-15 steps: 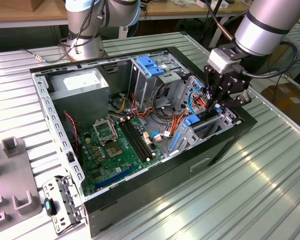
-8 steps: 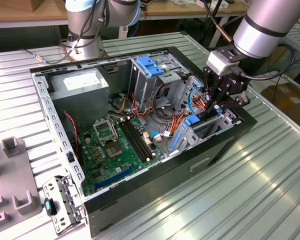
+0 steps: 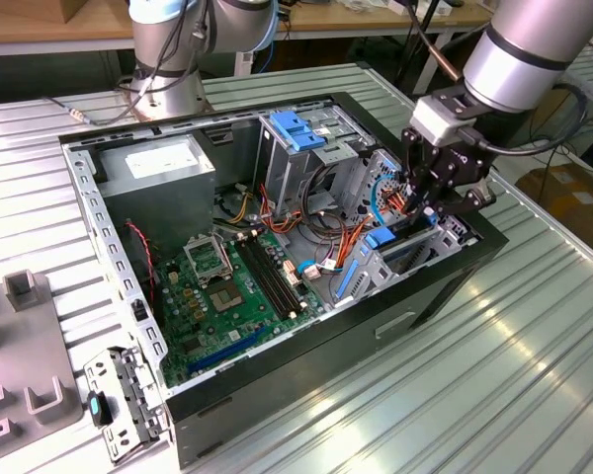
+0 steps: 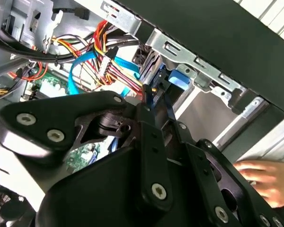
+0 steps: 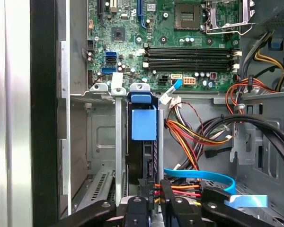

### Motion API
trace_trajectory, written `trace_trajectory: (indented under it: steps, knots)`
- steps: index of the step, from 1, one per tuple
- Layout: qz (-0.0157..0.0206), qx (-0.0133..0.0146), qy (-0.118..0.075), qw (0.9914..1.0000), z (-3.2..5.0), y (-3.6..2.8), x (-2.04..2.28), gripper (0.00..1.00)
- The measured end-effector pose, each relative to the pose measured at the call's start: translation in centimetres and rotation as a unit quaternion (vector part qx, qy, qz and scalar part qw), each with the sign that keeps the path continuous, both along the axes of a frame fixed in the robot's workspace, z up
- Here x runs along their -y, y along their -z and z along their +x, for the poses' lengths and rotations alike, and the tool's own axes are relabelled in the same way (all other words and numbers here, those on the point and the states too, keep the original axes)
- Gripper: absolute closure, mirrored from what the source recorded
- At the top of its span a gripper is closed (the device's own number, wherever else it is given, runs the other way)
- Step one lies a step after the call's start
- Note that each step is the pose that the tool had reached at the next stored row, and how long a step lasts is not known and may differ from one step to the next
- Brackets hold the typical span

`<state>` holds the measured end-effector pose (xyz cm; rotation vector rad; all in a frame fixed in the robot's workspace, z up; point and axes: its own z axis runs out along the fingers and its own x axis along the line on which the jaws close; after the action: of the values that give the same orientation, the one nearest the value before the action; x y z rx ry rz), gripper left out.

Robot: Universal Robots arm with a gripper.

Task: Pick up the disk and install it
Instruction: 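Insert the first disk wire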

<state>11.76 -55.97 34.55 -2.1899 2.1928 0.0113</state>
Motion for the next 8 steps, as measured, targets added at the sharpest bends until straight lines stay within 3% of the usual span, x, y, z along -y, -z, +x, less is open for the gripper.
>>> trace_trajectory:
  steps: [6, 8]
  knots:
    - [0.0002, 0.0000, 0.000, 1.00000, 0.00, -0.33, 0.00, 0.76]
    - [0.0002, 0.0000, 0.000, 1.00000, 0.00, -0.34, 0.00, 0.89]
